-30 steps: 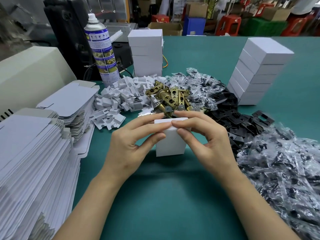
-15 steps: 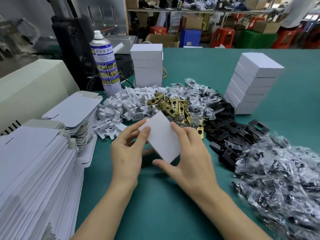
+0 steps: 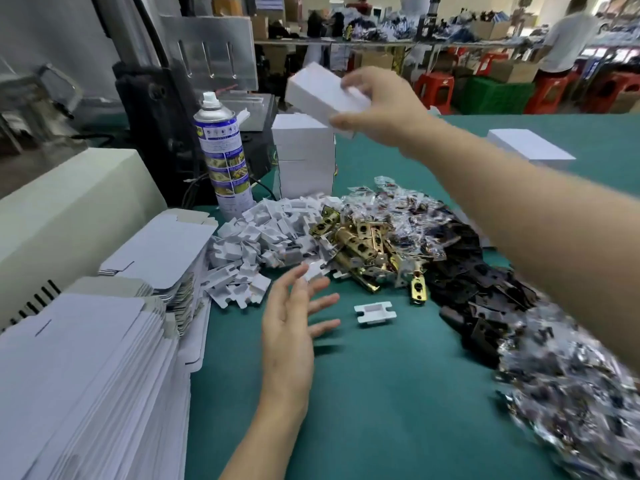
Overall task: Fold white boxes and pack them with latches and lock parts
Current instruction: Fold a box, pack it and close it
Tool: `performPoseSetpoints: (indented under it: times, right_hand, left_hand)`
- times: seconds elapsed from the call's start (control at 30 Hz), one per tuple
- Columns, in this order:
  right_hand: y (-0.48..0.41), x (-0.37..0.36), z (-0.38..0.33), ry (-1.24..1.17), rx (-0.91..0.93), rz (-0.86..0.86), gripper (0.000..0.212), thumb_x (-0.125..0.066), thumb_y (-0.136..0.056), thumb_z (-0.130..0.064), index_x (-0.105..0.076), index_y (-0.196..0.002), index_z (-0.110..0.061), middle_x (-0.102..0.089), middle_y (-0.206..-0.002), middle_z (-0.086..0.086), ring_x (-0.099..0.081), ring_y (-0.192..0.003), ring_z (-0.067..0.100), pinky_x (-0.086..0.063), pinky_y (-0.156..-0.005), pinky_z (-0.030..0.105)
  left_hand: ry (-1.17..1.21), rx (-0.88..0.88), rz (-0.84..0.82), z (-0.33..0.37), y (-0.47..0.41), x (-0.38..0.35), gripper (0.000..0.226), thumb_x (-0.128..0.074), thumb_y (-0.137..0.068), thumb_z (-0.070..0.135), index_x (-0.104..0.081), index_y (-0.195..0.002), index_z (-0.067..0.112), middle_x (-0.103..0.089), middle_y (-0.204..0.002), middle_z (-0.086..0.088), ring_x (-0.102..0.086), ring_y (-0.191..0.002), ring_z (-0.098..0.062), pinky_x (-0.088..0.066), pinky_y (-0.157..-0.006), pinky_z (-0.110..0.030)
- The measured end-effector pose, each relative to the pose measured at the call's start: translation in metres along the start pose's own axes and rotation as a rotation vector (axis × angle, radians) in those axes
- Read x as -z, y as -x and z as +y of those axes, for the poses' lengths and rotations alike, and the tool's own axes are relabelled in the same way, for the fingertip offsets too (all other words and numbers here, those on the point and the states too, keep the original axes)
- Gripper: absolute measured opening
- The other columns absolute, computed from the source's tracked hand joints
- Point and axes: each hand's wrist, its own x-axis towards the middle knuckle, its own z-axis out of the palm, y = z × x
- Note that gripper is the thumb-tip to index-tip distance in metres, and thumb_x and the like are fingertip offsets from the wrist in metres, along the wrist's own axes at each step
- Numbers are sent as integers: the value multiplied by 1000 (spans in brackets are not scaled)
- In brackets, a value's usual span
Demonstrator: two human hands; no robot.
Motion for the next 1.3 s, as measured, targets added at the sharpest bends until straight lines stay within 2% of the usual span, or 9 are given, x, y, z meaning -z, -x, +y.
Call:
performPoseSetpoints:
  times: [0.13, 0.27, 0.5, 0.63, 0.8, 0.97, 1.1, 1.2, 1.3]
  right_hand:
    - [-66, -5, -2, 100, 67, -162, 57, -78, -91, -26, -58, -142, -11, -52, -147, 10, -52, -118, 24, -47, -87, 29]
    - [-98, -19, 4, 168, 119, -288, 50, -77, -92, -26, -62, -138, -16, -48, -152, 7, -47, -135, 26, -43, -102, 36]
    - [-114, -37, 25, 47, 46, -403, 49, -76, -93, -19, -61, -139, -19, -51, -149, 6, -46, -122, 16, -38, -97, 33]
    - [-115, -45, 32, -58, 27, -317, 50, -80, -89, -15, -62, -136, -18, -56, -142, 3, -48, -128, 19, -42, -108, 40]
    - [-106, -59, 39, -184, 15, -187, 50, -80, -89, -15, -61, -136, -17, -54, -140, 3, -53, -130, 22, -47, -109, 36]
    - [-89, -59, 35, -45, 152, 21, 47, -73, -91, -25, -59, -134, -12, -38, -144, 11, -44, -118, 12, -33, -96, 7]
    - [-56, -71, -4, 58, 489, 259, 33, -66, -92, -31, -65, -109, -3, -56, -120, 15, -54, -105, 18, -47, -94, 29]
    - [-12, -101, -46, 144, 818, 2, 28, -67, -92, -30, -68, -108, -8, -62, -113, 9, -53, -99, 15, -48, -85, 33]
    - [26, -151, -77, 387, 943, -392, 42, -64, -97, -34, -58, -135, -19, -61, -133, 1, -56, -121, 20, -46, -96, 36]
  left_hand:
    - [-44, -20, -58, -5, 4, -2, 18, -55, -108, 36, -65, -121, 29, -79, -110, 6, -76, -101, -15, -64, -71, -31]
    - [-128, -71, -127, -9, 9, -5, 17, -53, -97, 45, -65, -108, 49, -78, -110, 13, -75, -104, -11, -63, -73, -32]
    - [-159, -99, -152, -10, 6, -4, 17, -54, -97, 43, -64, -104, 55, -77, -111, 14, -73, -107, -10, -63, -73, -30]
    - [-168, -95, -154, -8, 7, -4, 17, -55, -97, 42, -64, -104, 54, -76, -111, 13, -73, -107, -9, -63, -73, -28]
    - [-192, -95, -159, -8, 7, -3, 15, -56, -97, 41, -64, -107, 49, -76, -111, 13, -72, -109, -10, -62, -73, -28]
    - [-224, -101, -155, -10, 6, -3, 21, -57, -96, 41, -64, -114, 35, -76, -110, 15, -71, -110, -12, -61, -72, -26]
    - [-288, -94, -172, -12, 5, -1, 14, -59, -100, 36, -64, -112, 35, -76, -105, 16, -71, -106, -8, -60, -69, -24]
    - [-299, -84, -183, -12, 4, 0, 10, -60, -103, 29, -65, -111, 33, -76, -103, 13, -72, -105, -9, -61, -70, -25]
    - [-278, -68, -186, -13, 3, 0, 15, -60, -95, 38, -67, -106, 32, -77, -98, 11, -73, -99, -8, -61, -69, -25]
